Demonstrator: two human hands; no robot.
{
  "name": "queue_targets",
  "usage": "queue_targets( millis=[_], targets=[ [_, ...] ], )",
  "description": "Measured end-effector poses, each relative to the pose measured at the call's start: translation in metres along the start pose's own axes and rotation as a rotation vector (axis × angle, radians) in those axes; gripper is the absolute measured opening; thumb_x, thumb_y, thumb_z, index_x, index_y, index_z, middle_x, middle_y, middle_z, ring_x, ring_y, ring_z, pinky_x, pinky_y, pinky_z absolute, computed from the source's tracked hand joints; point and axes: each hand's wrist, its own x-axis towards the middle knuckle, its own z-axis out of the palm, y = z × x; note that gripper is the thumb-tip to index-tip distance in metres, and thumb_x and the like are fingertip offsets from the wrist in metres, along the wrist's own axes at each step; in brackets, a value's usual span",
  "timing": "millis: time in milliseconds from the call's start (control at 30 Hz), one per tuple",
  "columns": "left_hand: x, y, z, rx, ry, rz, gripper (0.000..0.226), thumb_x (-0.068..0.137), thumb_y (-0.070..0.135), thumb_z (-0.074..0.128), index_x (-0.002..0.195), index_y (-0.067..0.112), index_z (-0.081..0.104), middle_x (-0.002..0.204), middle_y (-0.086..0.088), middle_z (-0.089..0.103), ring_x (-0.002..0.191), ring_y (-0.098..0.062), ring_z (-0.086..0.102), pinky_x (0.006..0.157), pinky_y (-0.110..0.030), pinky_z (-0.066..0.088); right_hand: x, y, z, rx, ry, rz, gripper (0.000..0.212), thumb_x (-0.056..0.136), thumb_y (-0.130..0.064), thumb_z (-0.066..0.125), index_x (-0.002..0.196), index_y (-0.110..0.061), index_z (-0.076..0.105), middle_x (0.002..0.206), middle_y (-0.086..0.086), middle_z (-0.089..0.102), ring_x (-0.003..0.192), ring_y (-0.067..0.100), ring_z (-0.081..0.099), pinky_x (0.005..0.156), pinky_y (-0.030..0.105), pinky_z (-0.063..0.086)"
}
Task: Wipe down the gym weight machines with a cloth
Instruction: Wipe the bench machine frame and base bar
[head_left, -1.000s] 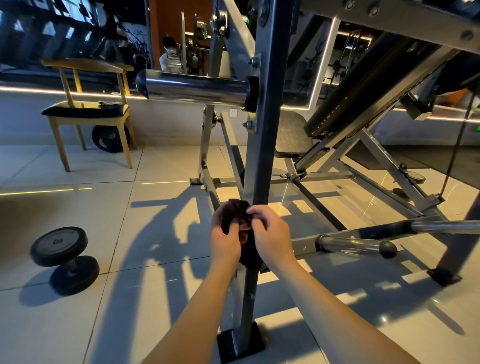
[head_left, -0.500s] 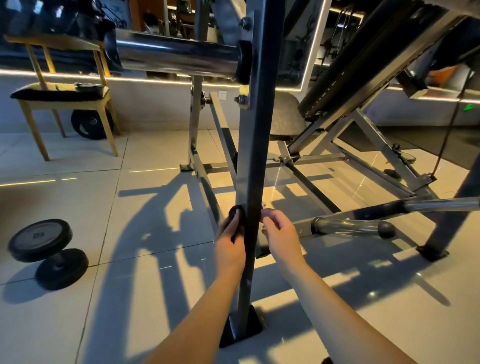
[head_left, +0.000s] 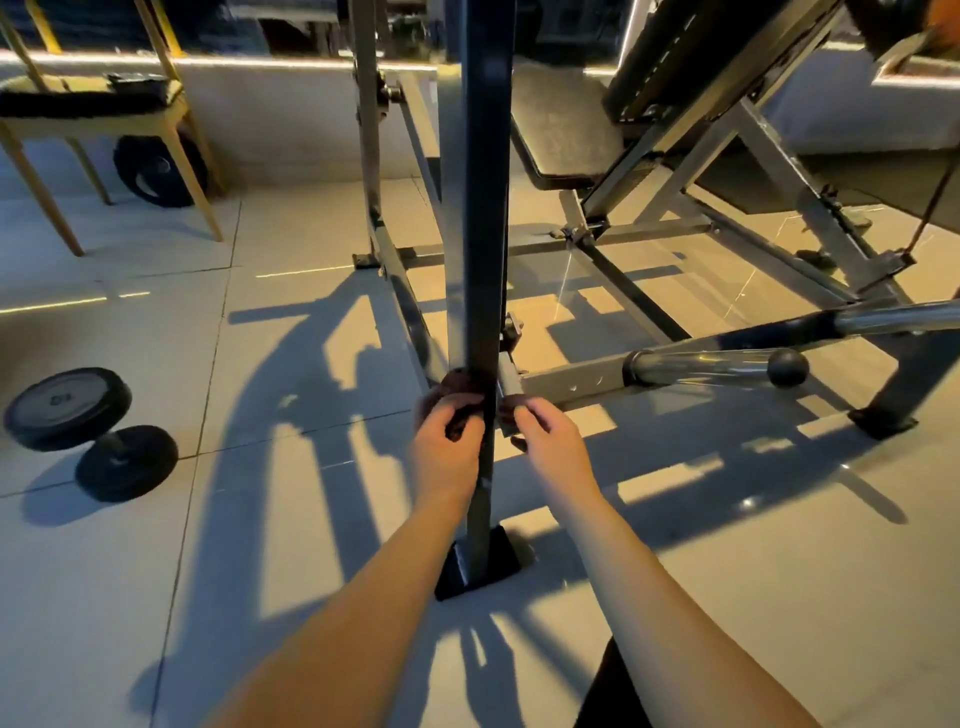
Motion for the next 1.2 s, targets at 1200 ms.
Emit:
queue_targets(
  millis=[1200],
  targets=[
    [-0.078,-0.094,-0.005,0.025,-0.215,-0.38,0.04,0.096,0.007,0.052,0.123,0.036,0.05,0.11,0.016,0.066,0.091,-0.001,0.068,0.078,-0.023,0.057,-0.06,0.112,0.023,0.006,0.008,0.152,0.031,0.098,-0.005,0.056,0.1,-0.034,0.064,0.1,-0.013,0.068,0.099,0.012,0.066,0.079,0.027,0.057]
  ],
)
